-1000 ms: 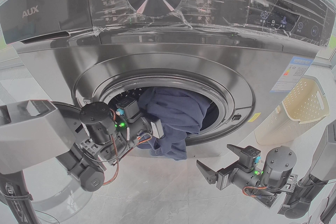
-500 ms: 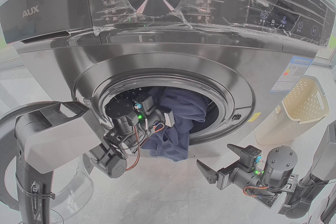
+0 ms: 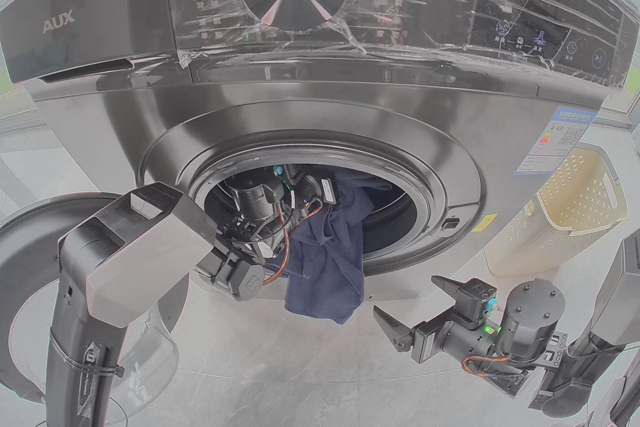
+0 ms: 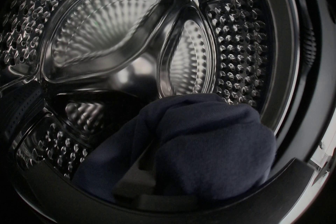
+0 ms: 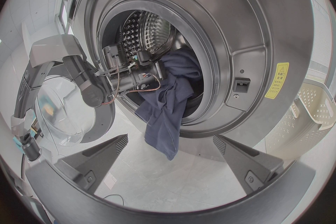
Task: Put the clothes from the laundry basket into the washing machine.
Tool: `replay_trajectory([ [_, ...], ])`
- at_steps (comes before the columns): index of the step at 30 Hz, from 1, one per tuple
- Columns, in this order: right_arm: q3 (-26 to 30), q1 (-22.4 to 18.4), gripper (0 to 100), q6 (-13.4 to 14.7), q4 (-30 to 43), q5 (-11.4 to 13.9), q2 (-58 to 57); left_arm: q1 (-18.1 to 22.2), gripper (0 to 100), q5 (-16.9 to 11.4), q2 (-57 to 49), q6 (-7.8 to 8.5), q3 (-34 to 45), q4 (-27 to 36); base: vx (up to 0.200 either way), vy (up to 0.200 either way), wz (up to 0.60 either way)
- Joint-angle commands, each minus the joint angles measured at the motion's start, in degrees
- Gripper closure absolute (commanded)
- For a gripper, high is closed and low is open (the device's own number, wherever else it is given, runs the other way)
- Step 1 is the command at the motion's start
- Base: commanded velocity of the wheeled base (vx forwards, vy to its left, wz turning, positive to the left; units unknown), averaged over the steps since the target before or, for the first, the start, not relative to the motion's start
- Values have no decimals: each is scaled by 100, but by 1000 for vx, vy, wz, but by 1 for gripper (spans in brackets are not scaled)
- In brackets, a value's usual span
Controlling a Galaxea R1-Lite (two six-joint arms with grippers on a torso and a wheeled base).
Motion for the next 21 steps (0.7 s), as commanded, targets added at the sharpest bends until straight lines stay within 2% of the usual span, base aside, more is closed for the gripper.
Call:
replay_trajectory([
  [1, -6, 3, 0, 1, -10, 1, 73, 56, 100, 205, 333, -44, -966, 391, 0, 0, 0],
  [3, 2, 3, 0, 1, -10, 1, 73, 91, 100, 231, 351, -53, -1098, 479, 0, 0, 0],
  [8, 2, 3, 0, 1, -10, 9, 73, 144, 100, 363, 360, -193, -1318, 664, 0, 0, 0],
  [13, -6, 3, 0, 1, -10, 18, 82, 179, 100, 380, 360, -193, -1362, 664, 0, 0, 0],
  [14, -6, 3, 0, 1, -10, 18, 82, 170, 0, 380, 360, -202, -1344, 664, 0, 0, 0],
  [19, -6, -14, 0, 1, -10, 18, 82, 109, 0, 372, 325, -237, -1248, 672, 0, 0, 0],
  [21, -6, -23, 0, 1, -10, 18, 82, 56, 0, 372, 131, -272, -896, 760, 0, 0, 0],
])
